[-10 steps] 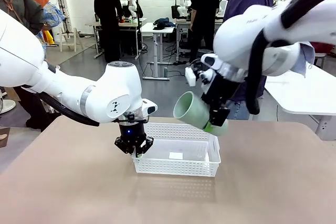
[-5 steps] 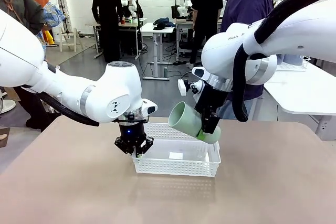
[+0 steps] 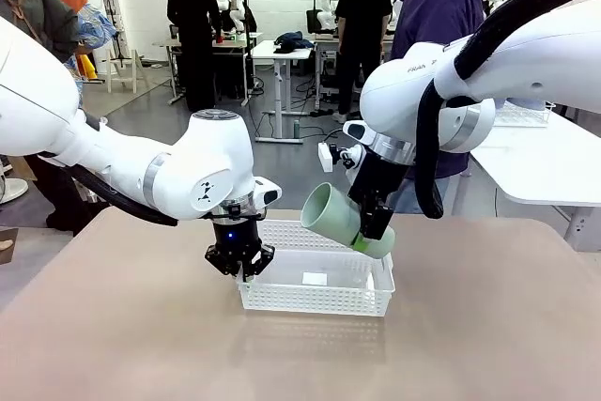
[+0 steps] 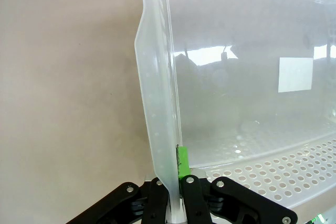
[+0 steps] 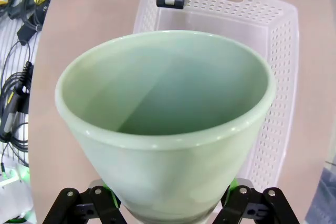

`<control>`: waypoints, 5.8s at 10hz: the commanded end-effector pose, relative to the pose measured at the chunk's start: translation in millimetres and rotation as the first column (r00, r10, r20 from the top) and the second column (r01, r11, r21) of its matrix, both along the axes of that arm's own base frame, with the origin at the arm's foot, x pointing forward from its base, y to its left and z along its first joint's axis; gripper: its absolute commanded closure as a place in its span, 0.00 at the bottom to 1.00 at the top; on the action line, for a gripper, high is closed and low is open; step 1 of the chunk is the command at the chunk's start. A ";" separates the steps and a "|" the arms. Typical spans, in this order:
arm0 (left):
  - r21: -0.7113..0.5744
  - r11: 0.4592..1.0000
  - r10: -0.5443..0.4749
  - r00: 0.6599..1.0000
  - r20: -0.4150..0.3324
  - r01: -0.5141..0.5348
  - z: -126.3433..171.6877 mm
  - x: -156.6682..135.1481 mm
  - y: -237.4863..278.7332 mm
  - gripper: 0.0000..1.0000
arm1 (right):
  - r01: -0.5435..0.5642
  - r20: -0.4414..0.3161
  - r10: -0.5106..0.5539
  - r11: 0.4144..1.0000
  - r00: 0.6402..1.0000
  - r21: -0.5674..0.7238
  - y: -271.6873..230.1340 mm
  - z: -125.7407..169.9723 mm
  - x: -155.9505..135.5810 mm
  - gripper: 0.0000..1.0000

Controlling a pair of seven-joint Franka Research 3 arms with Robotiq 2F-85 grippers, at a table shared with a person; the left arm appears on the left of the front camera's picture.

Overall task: Clean and organize the cups into the basket.
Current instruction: Pick up the Organizing basket and move it to the center of the table, then pick up the Reusable plastic cup from the right side of the table and place it inside the Organizing basket, then pick up the Reusable plastic cup from the right side of the table and stack it inside the Organizing basket in the center of the table.

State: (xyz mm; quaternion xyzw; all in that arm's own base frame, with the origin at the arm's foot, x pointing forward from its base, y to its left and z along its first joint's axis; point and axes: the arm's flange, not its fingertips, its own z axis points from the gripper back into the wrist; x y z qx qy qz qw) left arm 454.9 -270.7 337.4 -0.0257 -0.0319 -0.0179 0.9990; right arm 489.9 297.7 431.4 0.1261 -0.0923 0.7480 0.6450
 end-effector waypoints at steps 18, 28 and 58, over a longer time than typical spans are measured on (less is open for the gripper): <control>0.000 1.000 -0.002 1.000 0.004 0.002 -1.2 -1.3 -0.2 1.00 | 0.108 -0.114 -0.125 0.984 0.986 -0.145 20.2 -92.2 17.3 0.18; 0.000 1.000 -0.002 1.000 0.004 0.002 -1.2 -1.3 -0.2 1.00 | 0.063 -0.037 -0.063 0.998 0.997 -0.009 -10.8 -47.6 -7.1 0.00; 0.000 1.000 -0.002 1.000 0.004 0.002 -1.2 -1.3 -0.2 1.00 | 0.224 -0.064 -0.300 0.538 0.952 0.812 -469.9 -77.4 -62.8 0.00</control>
